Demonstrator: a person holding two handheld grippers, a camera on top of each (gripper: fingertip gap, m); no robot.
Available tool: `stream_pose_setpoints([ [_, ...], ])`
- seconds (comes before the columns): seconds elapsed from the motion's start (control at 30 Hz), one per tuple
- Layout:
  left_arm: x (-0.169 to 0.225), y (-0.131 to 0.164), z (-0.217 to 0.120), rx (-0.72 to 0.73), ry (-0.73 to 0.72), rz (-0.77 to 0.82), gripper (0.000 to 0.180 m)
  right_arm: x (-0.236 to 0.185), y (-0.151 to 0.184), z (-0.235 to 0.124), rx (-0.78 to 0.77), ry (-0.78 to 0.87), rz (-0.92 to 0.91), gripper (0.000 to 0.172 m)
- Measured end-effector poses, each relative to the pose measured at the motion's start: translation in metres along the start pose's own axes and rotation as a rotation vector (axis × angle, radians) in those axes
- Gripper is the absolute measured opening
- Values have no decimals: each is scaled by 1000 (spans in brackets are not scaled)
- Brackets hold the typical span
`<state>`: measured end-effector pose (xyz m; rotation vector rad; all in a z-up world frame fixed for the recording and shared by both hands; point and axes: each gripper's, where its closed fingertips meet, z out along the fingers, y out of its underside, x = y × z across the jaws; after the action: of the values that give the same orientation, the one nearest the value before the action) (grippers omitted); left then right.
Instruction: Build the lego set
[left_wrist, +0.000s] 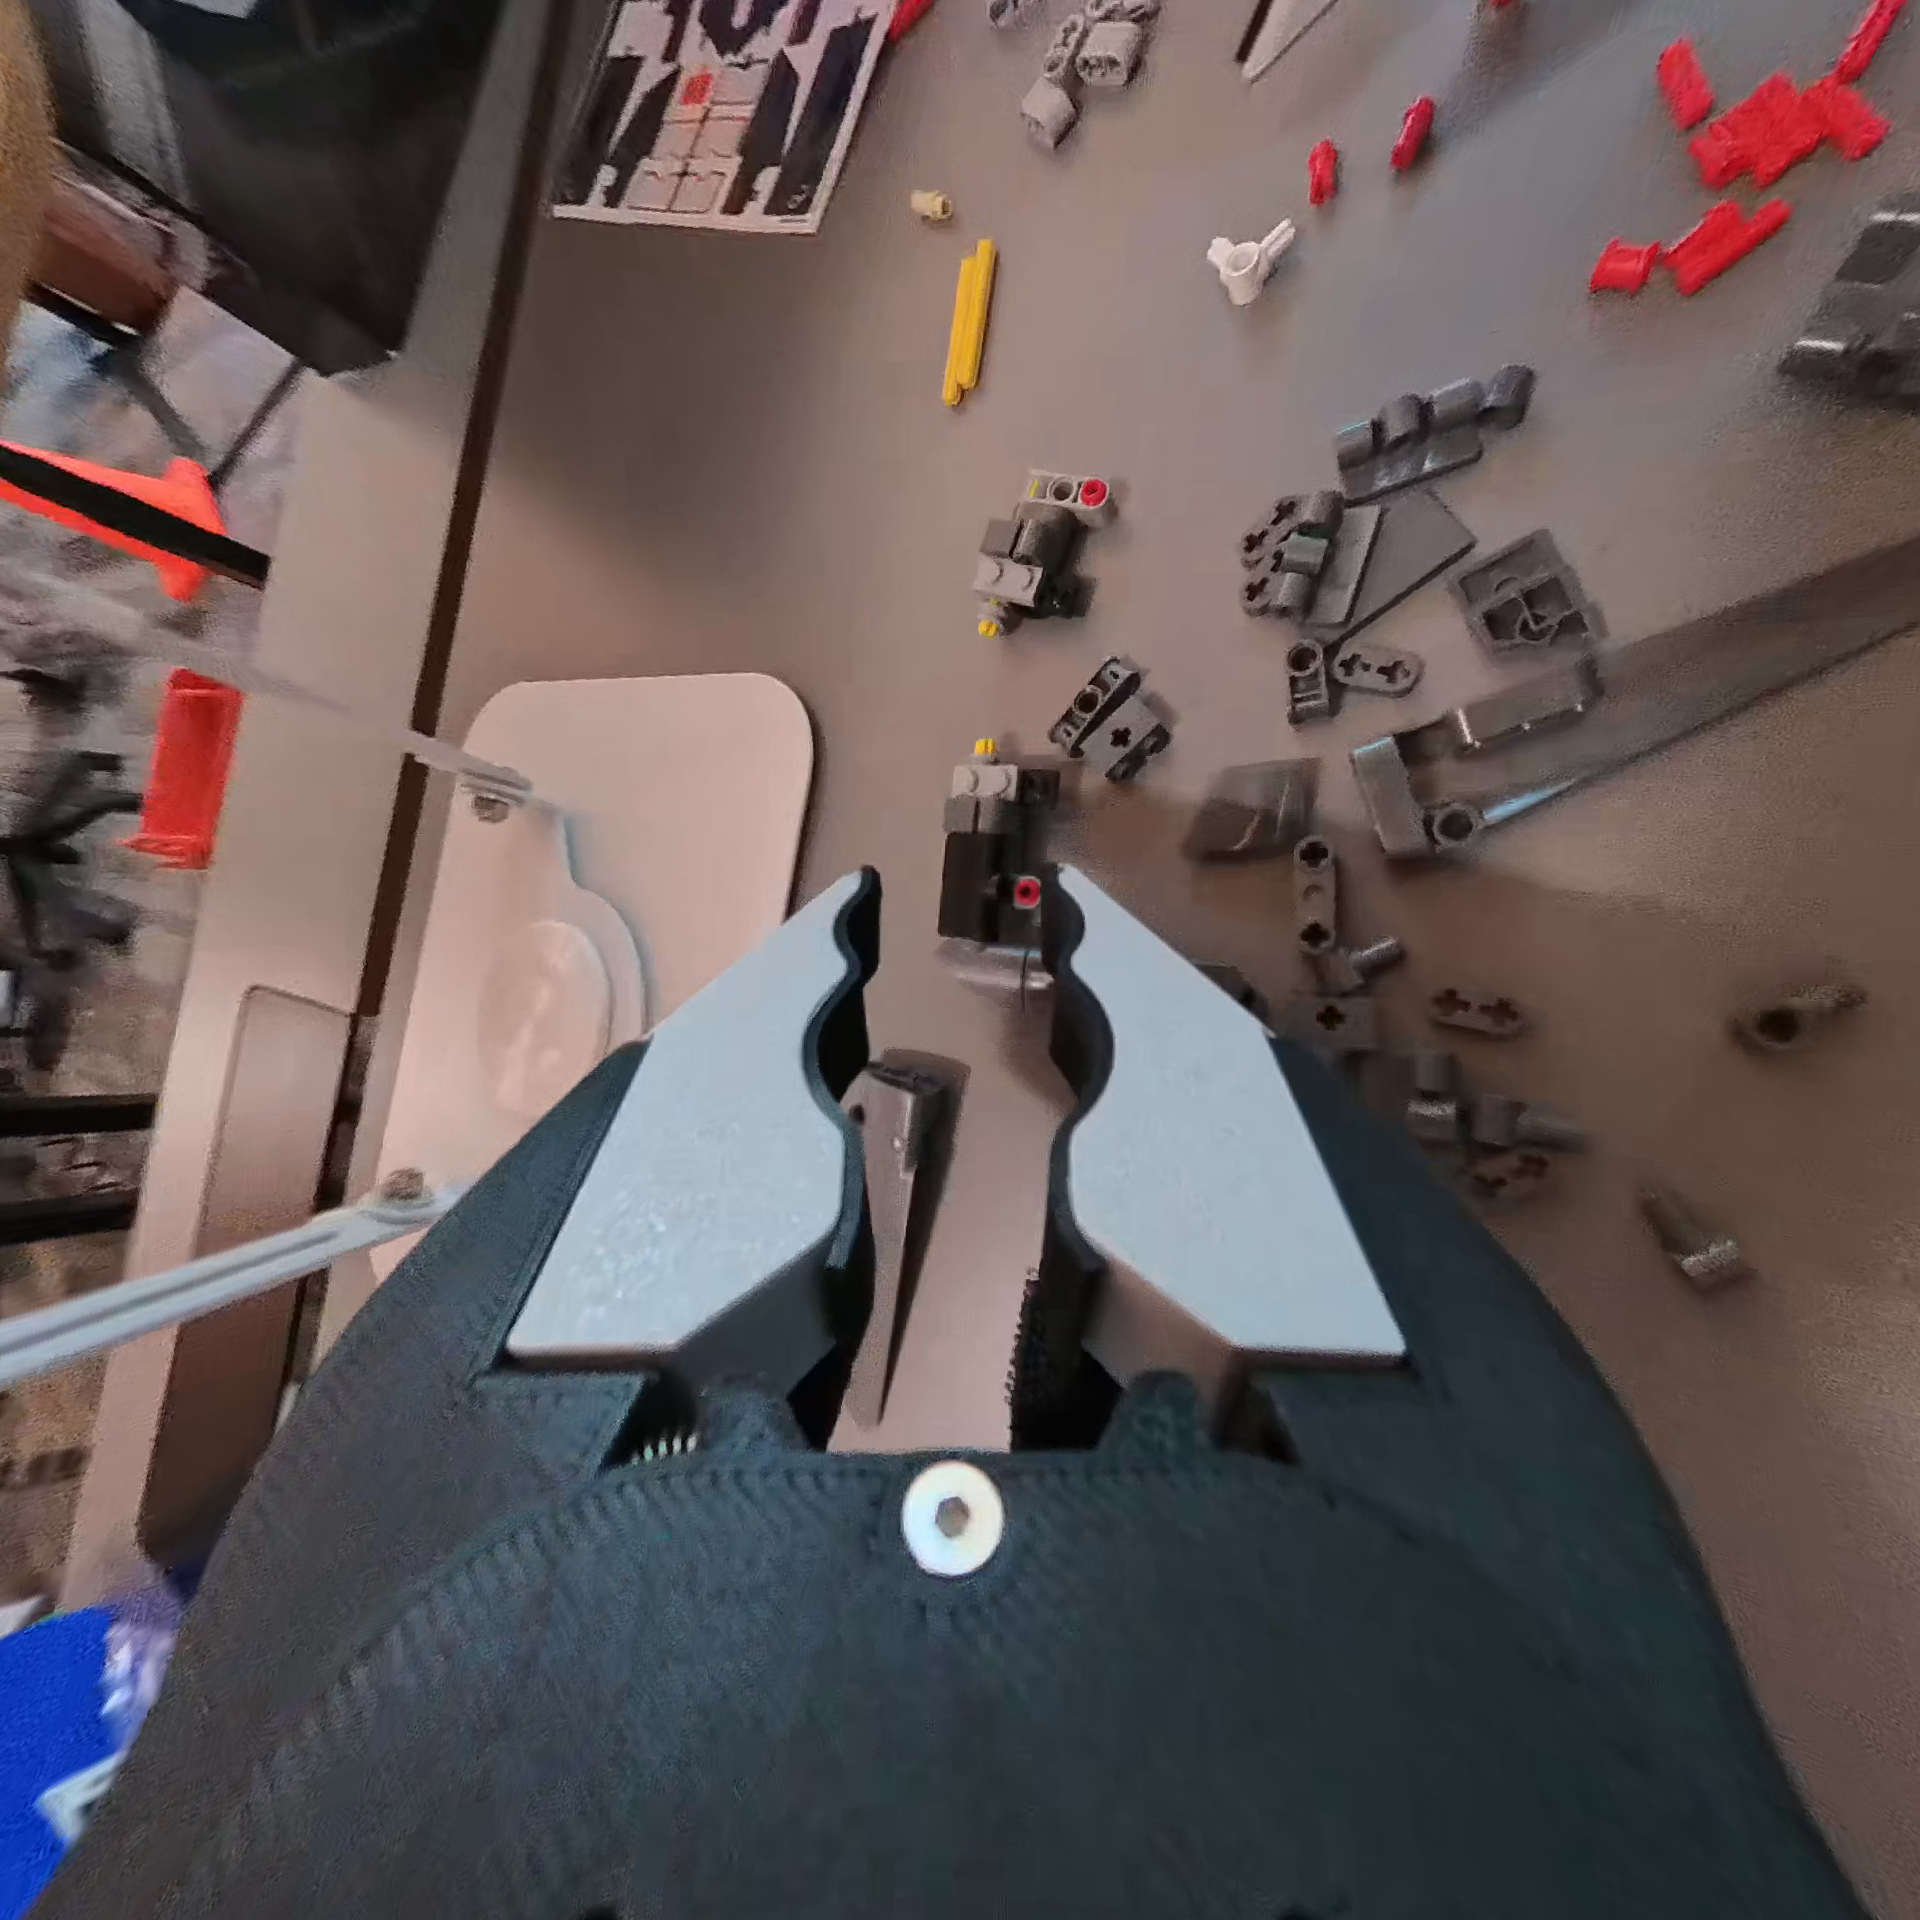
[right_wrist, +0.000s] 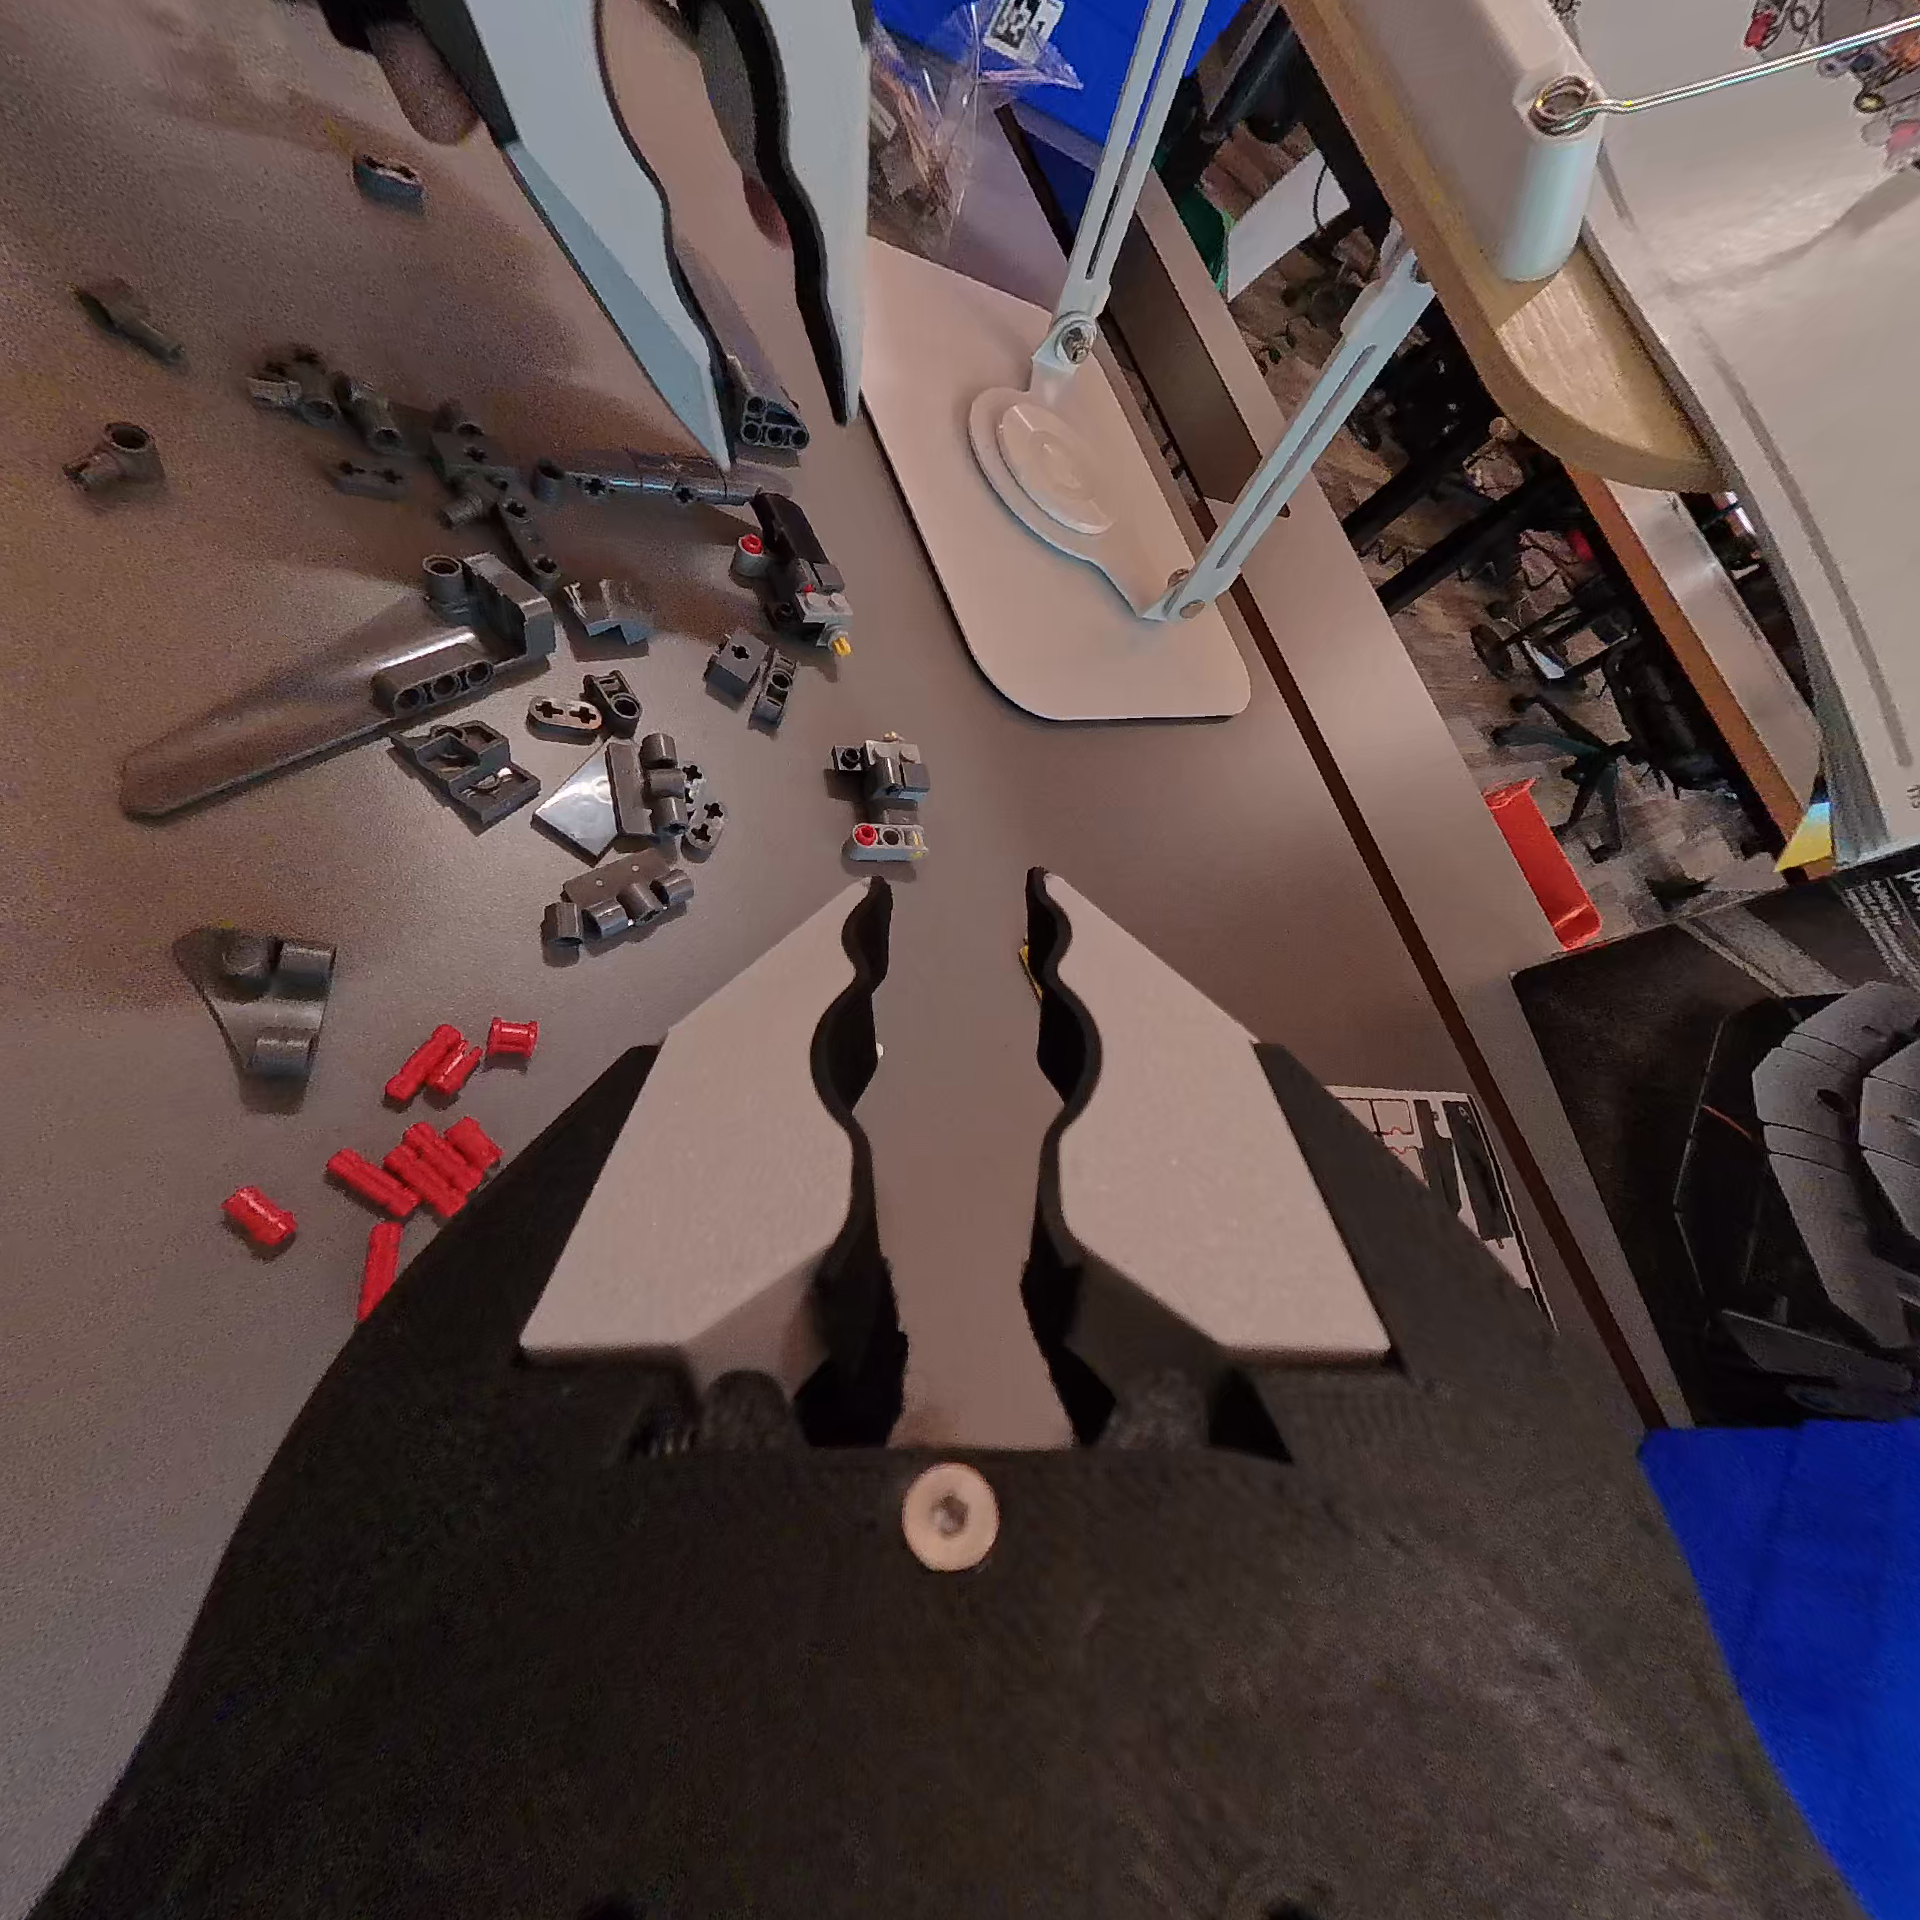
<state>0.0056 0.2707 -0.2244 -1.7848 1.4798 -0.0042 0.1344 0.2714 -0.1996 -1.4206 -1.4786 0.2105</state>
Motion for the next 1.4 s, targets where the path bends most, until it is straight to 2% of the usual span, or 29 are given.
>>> stream_pose_setpoints([
  [0.33, 1, 13, 34, -147, 119, -21, 28, 4, -1, -5, 13, 9, 7, 24],
  [0.43, 5, 17, 39, -169, 143, -35, 17, 3, -2, -5, 16, 7, 6, 24],
  [0.67, 1, 15, 39, -161, 136, -43, 16, 2, -1, -3, 15, 0, 10, 24],
  [0.77, -3, 14, 29, -148, 115, -63, 15, 4, 3, -1, -4, 5, 41, 26],
  [0.9, -1, 17, -7, -140, 87, -103, 15, -5, 3, 10, -24, -72, 111, 32],
  [1.1, 44, 38, -61, -167, 99, -128, 15, -12, 4, 45, -128, -173, 126, 38],
  [1.23, 68, 52, -71, -201, 106, -128, 15, -11, 5, 64, -160, -234, 161, 35],
  [1.4, 79, 58, -73, -210, 112, -137, 16, -17, 15, 78, -261, -306, 166, 34],
])
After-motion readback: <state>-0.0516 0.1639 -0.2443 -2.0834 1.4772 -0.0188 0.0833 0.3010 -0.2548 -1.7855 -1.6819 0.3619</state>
